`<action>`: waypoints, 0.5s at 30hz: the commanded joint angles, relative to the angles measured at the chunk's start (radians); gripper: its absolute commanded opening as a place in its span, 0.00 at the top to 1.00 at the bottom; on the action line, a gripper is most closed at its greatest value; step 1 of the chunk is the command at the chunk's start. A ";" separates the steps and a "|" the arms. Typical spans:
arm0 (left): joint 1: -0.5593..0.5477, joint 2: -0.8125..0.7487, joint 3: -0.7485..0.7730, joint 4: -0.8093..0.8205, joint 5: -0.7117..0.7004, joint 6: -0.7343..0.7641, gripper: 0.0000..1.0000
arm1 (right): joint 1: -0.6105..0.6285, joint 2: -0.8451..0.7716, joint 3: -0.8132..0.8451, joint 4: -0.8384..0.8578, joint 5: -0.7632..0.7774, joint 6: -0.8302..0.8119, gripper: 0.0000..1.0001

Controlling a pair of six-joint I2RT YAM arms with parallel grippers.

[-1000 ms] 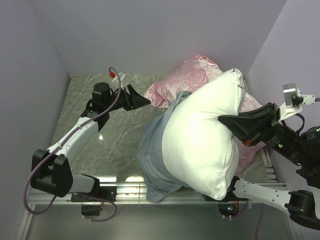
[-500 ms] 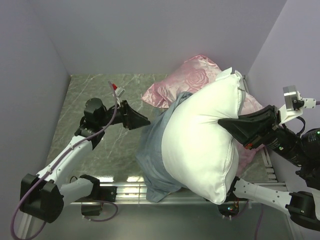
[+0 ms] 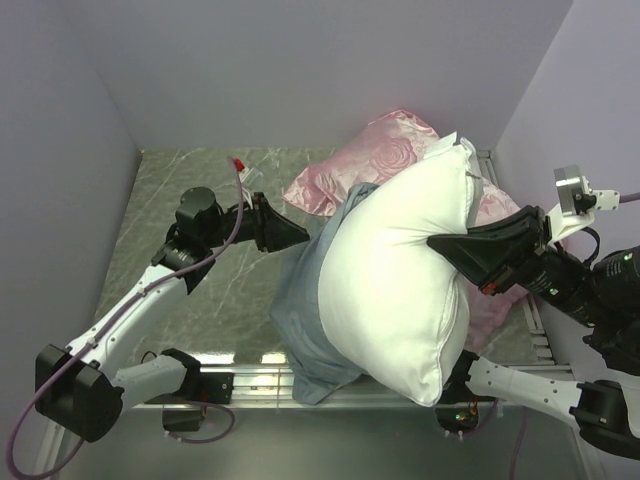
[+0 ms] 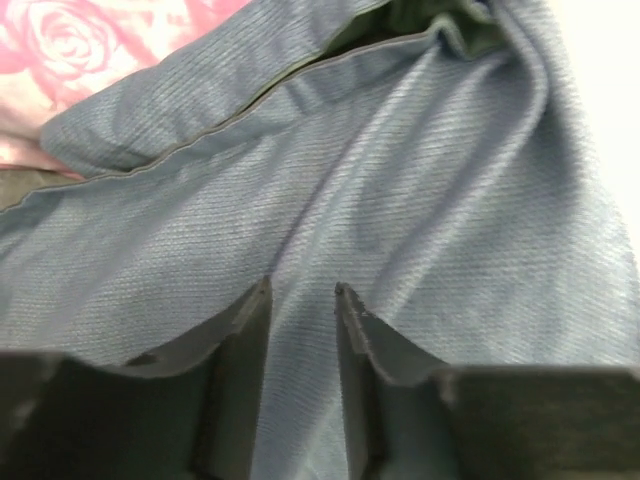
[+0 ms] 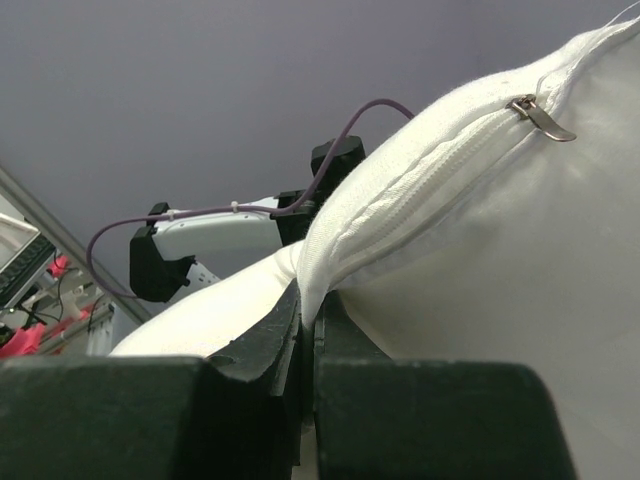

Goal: Remove the pillowcase from the pillow

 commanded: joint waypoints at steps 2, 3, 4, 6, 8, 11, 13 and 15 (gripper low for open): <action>-0.015 0.019 0.027 0.007 -0.017 0.029 0.67 | 0.000 0.035 0.052 0.067 -0.047 0.010 1.00; -0.015 0.021 0.027 0.007 -0.016 0.029 0.66 | -0.002 0.038 0.061 0.063 -0.046 0.008 1.00; -0.017 0.022 0.027 0.006 -0.010 0.032 0.54 | -0.002 0.042 0.066 0.063 -0.046 0.008 1.00; -0.017 0.016 0.024 -0.005 -0.023 0.043 0.38 | 0.000 0.045 0.075 0.060 -0.047 0.008 1.00; -0.018 0.001 0.029 -0.030 -0.042 0.058 0.31 | 0.001 0.047 0.077 0.058 -0.047 0.007 1.00; -0.015 -0.016 0.044 -0.069 -0.104 0.081 0.29 | 0.000 0.045 0.073 0.058 -0.044 0.005 1.00; -0.012 -0.024 0.050 -0.102 -0.135 0.088 0.30 | 0.001 0.044 0.075 0.054 -0.041 0.005 1.00; -0.006 -0.045 0.049 -0.099 -0.135 0.091 0.30 | 0.001 0.039 0.070 0.055 -0.043 0.004 1.00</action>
